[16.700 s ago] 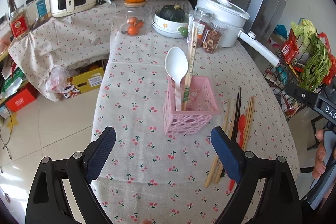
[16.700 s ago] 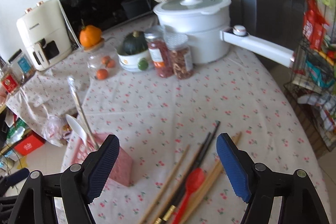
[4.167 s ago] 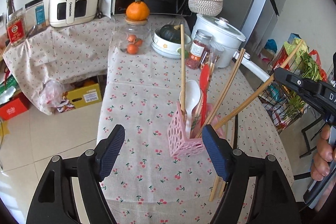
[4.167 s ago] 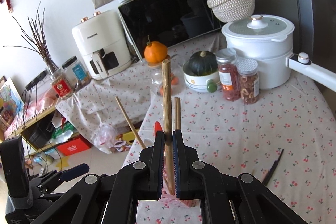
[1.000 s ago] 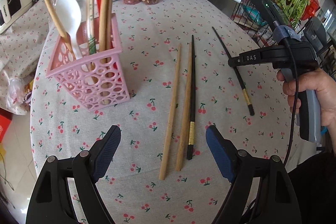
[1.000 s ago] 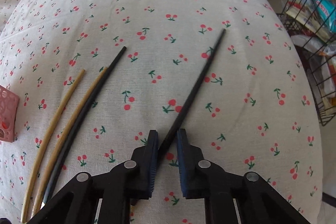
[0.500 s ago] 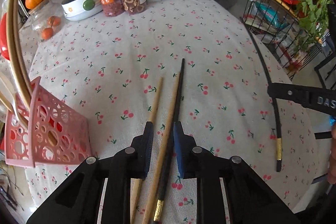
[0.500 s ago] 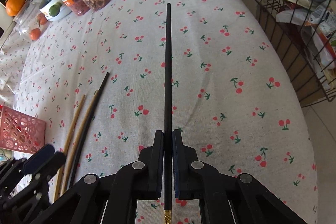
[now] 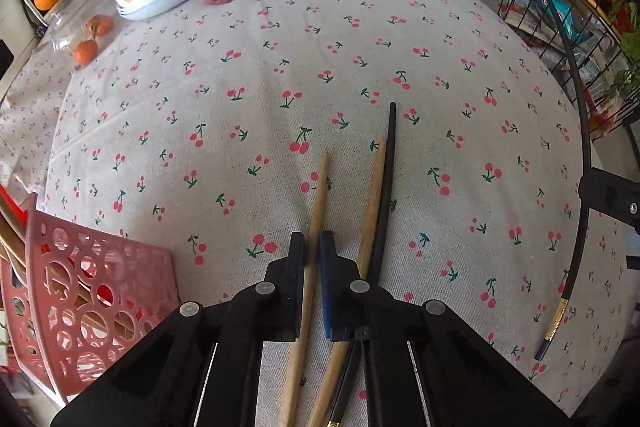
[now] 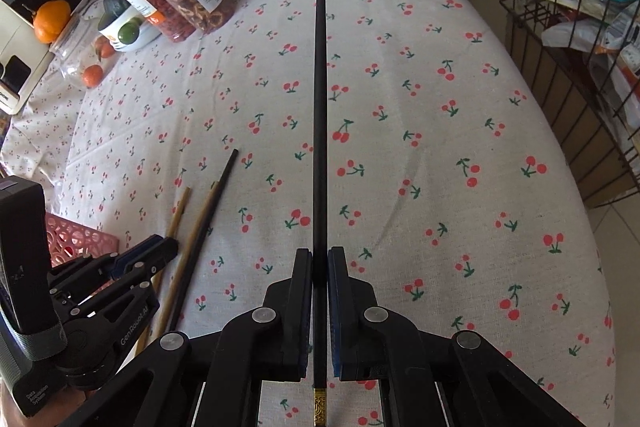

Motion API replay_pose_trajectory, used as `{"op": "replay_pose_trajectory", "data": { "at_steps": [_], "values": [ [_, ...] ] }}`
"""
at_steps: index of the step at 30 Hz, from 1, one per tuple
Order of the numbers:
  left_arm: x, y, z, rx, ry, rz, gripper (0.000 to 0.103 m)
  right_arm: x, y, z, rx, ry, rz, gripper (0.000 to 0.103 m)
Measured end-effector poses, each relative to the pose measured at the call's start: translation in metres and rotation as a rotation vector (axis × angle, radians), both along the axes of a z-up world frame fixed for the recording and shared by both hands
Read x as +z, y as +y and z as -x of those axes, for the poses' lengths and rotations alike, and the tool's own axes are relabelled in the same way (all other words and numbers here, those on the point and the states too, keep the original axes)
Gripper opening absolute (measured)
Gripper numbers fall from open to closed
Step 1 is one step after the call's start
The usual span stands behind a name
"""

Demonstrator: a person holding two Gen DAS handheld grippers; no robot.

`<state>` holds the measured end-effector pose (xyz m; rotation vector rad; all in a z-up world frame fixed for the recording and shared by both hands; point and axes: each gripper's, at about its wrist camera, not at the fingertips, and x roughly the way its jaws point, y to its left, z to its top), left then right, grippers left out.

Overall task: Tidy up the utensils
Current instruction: 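Grasp a wooden chopstick with the left gripper while the right lifts the black chopstick, then carry both chopsticks over the pink basket, lower them in and open both grippers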

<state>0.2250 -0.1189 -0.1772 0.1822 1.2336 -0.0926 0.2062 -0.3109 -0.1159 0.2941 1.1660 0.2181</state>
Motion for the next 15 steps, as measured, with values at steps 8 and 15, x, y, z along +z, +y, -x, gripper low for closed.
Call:
{"op": "replay_pose_trajectory", "data": {
  "at_steps": [8,15],
  "values": [
    [0.055,0.002,0.054,-0.094,-0.129,0.041,0.006,0.032,0.022,0.013,0.012,-0.097,-0.013,0.004],
    [0.112,0.03,0.117,-0.14,-0.297,0.138,0.006,0.072,0.035,0.047,0.003,-0.209,-0.053,0.005]
  ]
}}
